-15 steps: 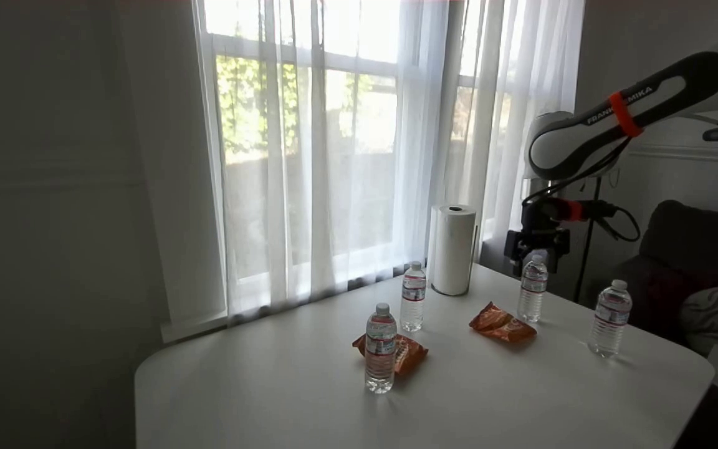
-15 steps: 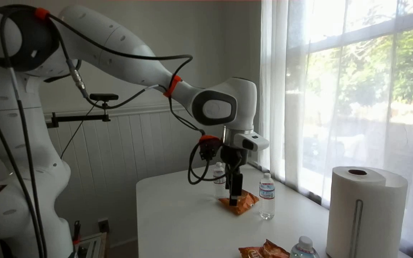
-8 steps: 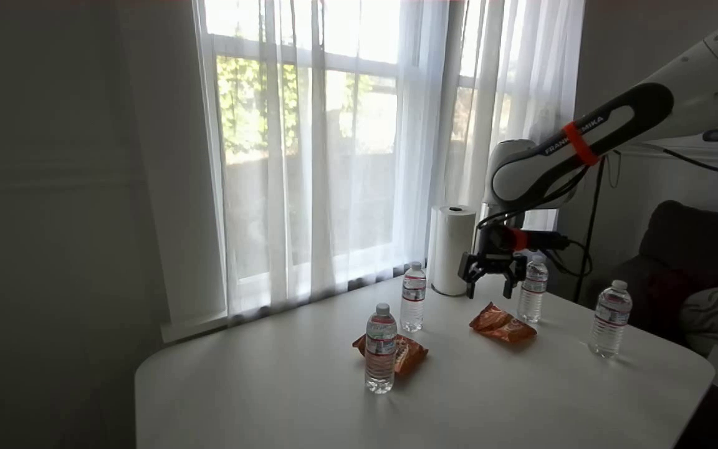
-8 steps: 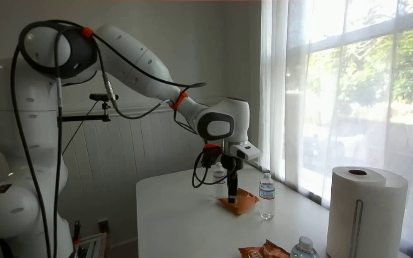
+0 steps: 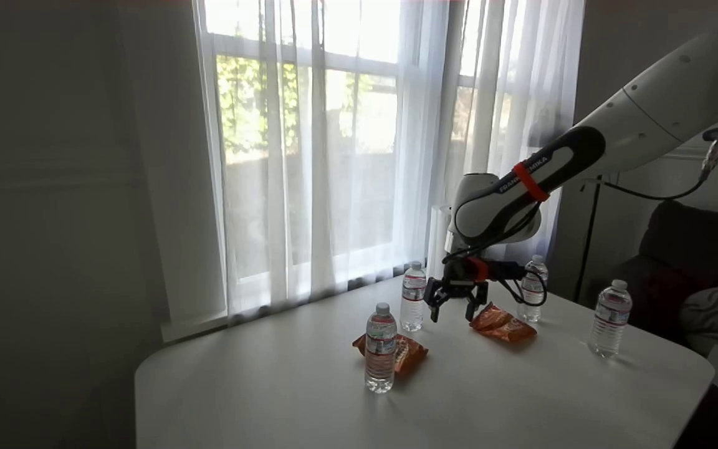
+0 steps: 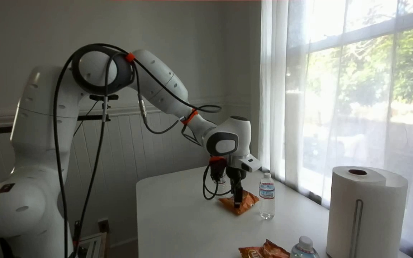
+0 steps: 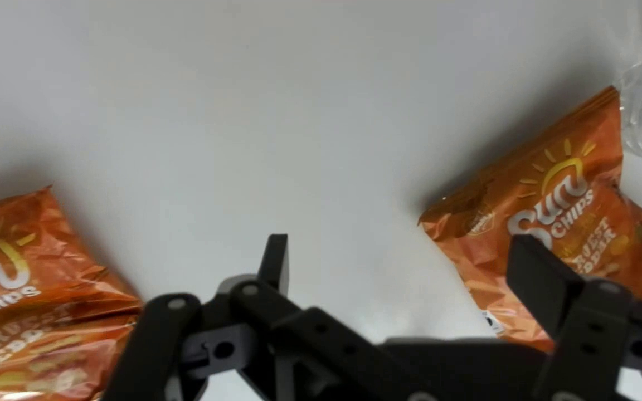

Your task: Pick up the water bottle to the right and move it further to the right on the table, pick up one orange packet and put it next to the water bottle on the right, pick up the bottommost water bottle and place it a little behind the water bottle on the right, pick up the orange packet to the left and put it next to the water bottle by itself

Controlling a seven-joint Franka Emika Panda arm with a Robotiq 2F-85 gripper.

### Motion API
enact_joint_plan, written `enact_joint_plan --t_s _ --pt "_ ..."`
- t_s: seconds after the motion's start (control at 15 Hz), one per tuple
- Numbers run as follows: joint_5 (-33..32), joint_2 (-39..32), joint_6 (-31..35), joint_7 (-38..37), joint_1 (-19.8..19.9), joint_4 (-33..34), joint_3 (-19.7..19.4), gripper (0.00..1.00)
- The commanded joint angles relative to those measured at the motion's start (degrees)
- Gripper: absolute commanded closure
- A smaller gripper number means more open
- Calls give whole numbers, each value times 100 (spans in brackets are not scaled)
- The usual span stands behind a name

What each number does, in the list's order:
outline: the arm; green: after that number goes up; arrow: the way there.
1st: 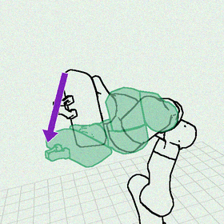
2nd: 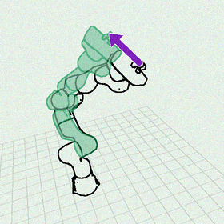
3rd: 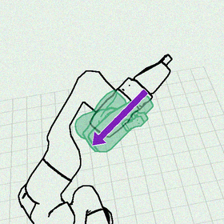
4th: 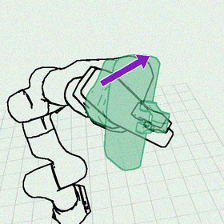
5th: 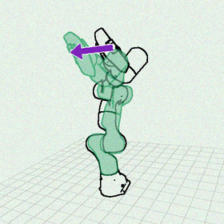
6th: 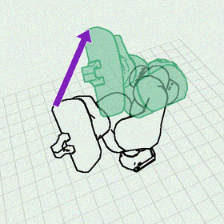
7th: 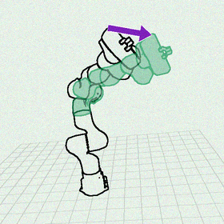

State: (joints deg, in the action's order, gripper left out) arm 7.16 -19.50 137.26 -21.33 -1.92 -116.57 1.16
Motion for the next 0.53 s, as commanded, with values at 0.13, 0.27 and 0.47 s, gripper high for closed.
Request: enact_joint_plan --t_s 0.13,0.27,0.47 --pt "211 -797 209 921 -36 617 268 0" --pt "124 -991 247 1255 -52 743 336 0" --pt "-44 -1202 258 1696 -107 903 383 0"
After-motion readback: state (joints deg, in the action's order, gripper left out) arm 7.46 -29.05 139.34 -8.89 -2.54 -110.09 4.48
